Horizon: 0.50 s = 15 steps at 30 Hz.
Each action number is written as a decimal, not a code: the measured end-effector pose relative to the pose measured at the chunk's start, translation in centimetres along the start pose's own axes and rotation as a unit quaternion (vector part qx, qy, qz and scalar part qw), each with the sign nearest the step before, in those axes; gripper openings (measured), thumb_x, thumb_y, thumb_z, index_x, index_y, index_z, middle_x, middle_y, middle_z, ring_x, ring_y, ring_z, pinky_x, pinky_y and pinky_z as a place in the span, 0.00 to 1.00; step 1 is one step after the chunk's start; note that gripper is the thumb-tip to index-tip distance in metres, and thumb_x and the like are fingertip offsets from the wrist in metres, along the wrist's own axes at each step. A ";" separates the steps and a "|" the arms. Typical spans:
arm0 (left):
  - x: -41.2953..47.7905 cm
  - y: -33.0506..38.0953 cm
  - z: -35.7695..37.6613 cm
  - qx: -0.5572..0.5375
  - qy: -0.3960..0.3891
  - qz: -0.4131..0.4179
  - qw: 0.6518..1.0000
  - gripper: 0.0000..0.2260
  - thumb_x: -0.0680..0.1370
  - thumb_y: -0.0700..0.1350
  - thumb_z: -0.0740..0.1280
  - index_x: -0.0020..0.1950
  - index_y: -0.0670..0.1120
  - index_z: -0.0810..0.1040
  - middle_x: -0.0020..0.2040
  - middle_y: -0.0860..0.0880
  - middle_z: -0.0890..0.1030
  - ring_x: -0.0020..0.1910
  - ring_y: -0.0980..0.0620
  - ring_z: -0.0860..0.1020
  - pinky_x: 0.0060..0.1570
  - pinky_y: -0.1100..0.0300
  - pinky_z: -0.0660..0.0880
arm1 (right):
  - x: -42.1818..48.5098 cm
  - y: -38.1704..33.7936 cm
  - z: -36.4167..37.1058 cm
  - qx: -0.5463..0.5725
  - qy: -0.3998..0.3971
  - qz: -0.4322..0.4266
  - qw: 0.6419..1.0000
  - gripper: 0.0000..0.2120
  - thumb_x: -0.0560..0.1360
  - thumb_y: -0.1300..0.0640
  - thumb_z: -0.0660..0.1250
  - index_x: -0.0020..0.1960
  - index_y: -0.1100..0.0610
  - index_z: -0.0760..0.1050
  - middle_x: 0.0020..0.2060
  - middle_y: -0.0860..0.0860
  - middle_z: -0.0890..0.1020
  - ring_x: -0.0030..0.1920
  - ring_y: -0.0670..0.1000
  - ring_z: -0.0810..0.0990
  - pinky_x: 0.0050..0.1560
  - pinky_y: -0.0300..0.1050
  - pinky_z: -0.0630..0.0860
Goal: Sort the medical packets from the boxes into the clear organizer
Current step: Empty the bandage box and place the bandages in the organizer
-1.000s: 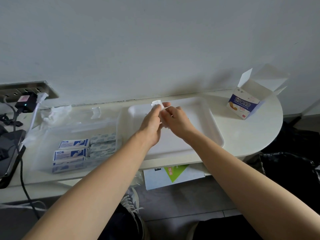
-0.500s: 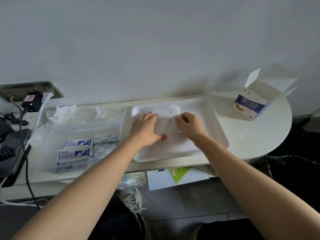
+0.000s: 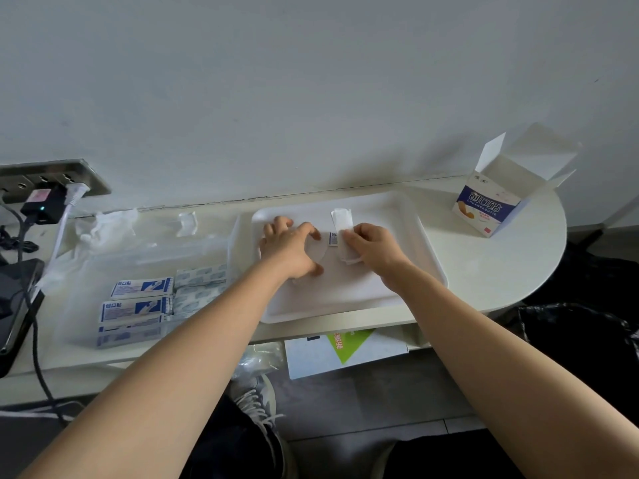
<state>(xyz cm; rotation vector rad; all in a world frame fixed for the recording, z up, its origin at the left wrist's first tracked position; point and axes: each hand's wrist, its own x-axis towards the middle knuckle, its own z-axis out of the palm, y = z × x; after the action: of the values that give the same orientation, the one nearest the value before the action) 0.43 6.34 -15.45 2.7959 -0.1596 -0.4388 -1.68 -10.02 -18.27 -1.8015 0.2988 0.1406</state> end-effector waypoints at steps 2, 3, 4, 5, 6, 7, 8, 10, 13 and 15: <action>0.1 -0.1 0.0 -0.010 0.010 -0.005 1.000 0.25 0.64 0.54 0.77 0.59 0.58 0.73 0.65 0.49 0.62 0.66 0.46 0.60 0.65 0.55 0.64 | 0.0 0.0 0.0 -0.001 -0.001 -0.001 1.000 0.14 0.78 0.53 0.65 0.48 0.66 0.77 0.35 0.52 0.73 0.37 0.50 0.69 0.36 0.42 0.64; 0.1 -0.2 0.1 -0.012 0.012 -0.006 1.000 0.24 0.64 0.55 0.78 0.57 0.57 0.74 0.63 0.49 0.64 0.65 0.46 0.61 0.65 0.56 0.64 | 0.0 0.1 0.0 -0.003 0.000 -0.002 1.000 0.15 0.78 0.53 0.64 0.48 0.67 0.77 0.35 0.52 0.73 0.37 0.50 0.68 0.36 0.42 0.64; 0.0 -0.3 0.1 -0.013 0.015 -0.006 1.000 0.24 0.64 0.55 0.77 0.57 0.57 0.74 0.62 0.49 0.64 0.65 0.46 0.61 0.64 0.56 0.64 | 0.0 0.1 0.0 -0.006 0.000 -0.003 1.000 0.15 0.78 0.53 0.64 0.48 0.67 0.77 0.35 0.52 0.73 0.37 0.50 0.68 0.35 0.42 0.63; 0.0 -0.4 0.2 -0.009 0.019 -0.004 1.000 0.24 0.64 0.56 0.77 0.57 0.57 0.74 0.62 0.49 0.65 0.65 0.46 0.61 0.63 0.56 0.64 | 0.0 0.1 0.0 -0.006 -0.001 -0.003 1.000 0.15 0.78 0.53 0.65 0.47 0.67 0.76 0.35 0.53 0.72 0.37 0.50 0.68 0.35 0.42 0.63; 0.0 -0.5 0.2 -0.002 0.025 0.000 1.000 0.26 0.65 0.58 0.76 0.60 0.57 0.73 0.62 0.48 0.65 0.65 0.45 0.61 0.63 0.56 0.64 | 0.0 0.1 0.1 -0.005 -0.003 -0.002 1.000 0.15 0.78 0.53 0.65 0.47 0.67 0.76 0.35 0.53 0.72 0.37 0.50 0.67 0.36 0.42 0.63; -0.1 -0.6 0.3 0.003 0.032 0.006 0.999 0.27 0.66 0.59 0.76 0.62 0.57 0.72 0.62 0.48 0.64 0.65 0.45 0.61 0.63 0.56 0.64 | 0.0 0.2 0.0 -0.004 -0.005 -0.002 1.000 0.14 0.78 0.53 0.65 0.46 0.65 0.76 0.35 0.52 0.72 0.37 0.49 0.67 0.36 0.42 0.63; -0.2 -0.6 0.2 0.003 0.036 0.013 0.999 0.28 0.67 0.60 0.75 0.64 0.58 0.70 0.63 0.48 0.64 0.65 0.45 0.61 0.63 0.56 0.63 | 0.1 0.2 0.0 -0.003 -0.009 -0.003 1.000 0.13 0.78 0.53 0.65 0.45 0.64 0.76 0.35 0.52 0.72 0.36 0.49 0.67 0.35 0.41 0.62; -0.5 -0.7 -0.1 -0.003 0.018 0.028 0.999 0.29 0.67 0.59 0.75 0.66 0.59 0.70 0.64 0.48 0.63 0.65 0.45 0.60 0.64 0.56 0.62 | 0.1 0.2 -0.1 -0.002 -0.014 -0.002 1.000 0.11 0.78 0.53 0.65 0.44 0.61 0.75 0.34 0.51 0.71 0.36 0.48 0.67 0.35 0.41 0.62; -0.9 -1.2 -0.9 0.047 -0.084 0.055 0.994 0.39 0.66 0.55 0.77 0.72 0.61 0.62 0.70 0.49 0.58 0.68 0.45 0.56 0.67 0.55 0.57 | 0.3 0.3 -0.2 -0.001 -0.019 0.004 1.000 0.15 0.78 0.53 0.65 0.47 0.66 0.76 0.36 0.52 0.73 0.38 0.50 0.68 0.38 0.43 0.63; -1.0 -1.5 -1.3 0.078 -0.123 0.064 0.987 0.43 0.65 0.54 0.77 0.75 0.63 0.57 0.73 0.48 0.54 0.70 0.44 0.54 0.69 0.55 0.55 | 0.4 0.3 -0.2 -0.002 -0.021 0.005 1.000 0.16 0.78 0.53 0.65 0.49 0.67 0.76 0.37 0.53 0.73 0.39 0.50 0.68 0.40 0.44 0.63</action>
<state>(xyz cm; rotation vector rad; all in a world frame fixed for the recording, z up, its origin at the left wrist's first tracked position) 0.01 8.28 -14.44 2.8516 -0.4428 -0.7682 -1.41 -10.32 -18.56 -1.7980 0.2777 0.1866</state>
